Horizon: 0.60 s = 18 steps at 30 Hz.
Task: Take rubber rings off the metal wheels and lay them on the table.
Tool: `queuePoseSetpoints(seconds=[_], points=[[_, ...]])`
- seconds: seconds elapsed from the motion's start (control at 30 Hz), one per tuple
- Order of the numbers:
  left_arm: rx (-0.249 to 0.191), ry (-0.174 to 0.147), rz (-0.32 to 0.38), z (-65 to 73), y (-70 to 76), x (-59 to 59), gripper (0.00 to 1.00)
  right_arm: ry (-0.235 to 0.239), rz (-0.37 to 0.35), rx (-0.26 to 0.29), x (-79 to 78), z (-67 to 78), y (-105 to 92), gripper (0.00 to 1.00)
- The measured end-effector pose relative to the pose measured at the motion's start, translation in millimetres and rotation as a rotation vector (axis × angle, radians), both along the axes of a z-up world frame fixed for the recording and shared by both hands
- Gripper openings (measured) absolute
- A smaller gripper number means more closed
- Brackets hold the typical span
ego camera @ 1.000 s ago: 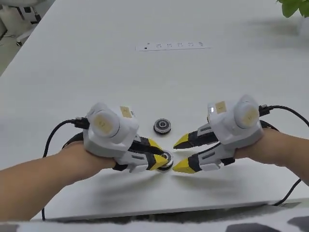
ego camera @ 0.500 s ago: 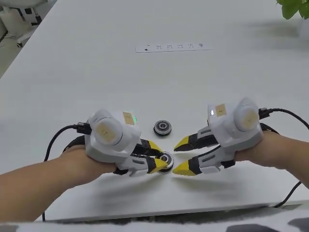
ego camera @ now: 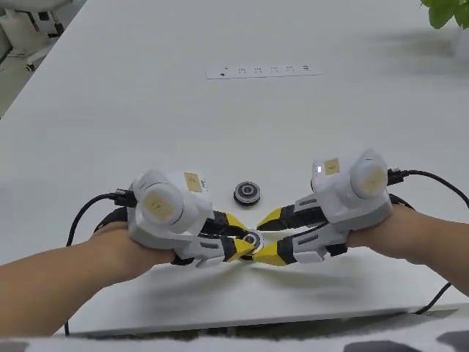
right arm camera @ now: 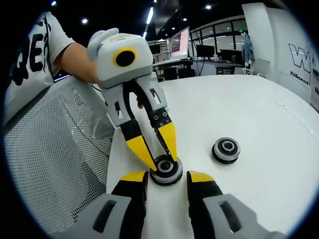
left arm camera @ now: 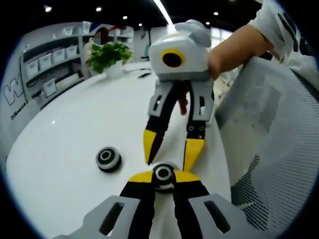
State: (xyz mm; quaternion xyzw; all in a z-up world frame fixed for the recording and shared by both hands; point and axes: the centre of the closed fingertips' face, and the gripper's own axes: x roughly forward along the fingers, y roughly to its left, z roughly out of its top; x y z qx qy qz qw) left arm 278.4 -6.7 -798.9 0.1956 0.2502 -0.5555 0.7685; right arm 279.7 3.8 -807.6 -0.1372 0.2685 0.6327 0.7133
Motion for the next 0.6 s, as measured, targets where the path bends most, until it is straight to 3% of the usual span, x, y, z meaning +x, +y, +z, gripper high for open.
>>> queuePoseSetpoints(seconds=[0.27, 0.6], points=[[-0.006, 0.000, 0.005, -0.3, -1.5, 0.3, 0.13, -0.002, -0.008, -0.028, -3.8, -8.7, 4.5, 0.26], [-0.014, 0.002, 0.007, -0.7, -1.3, 0.5, 0.13, 0.001, -0.016, -0.011, -2.3, -4.4, 4.2, 0.25]])
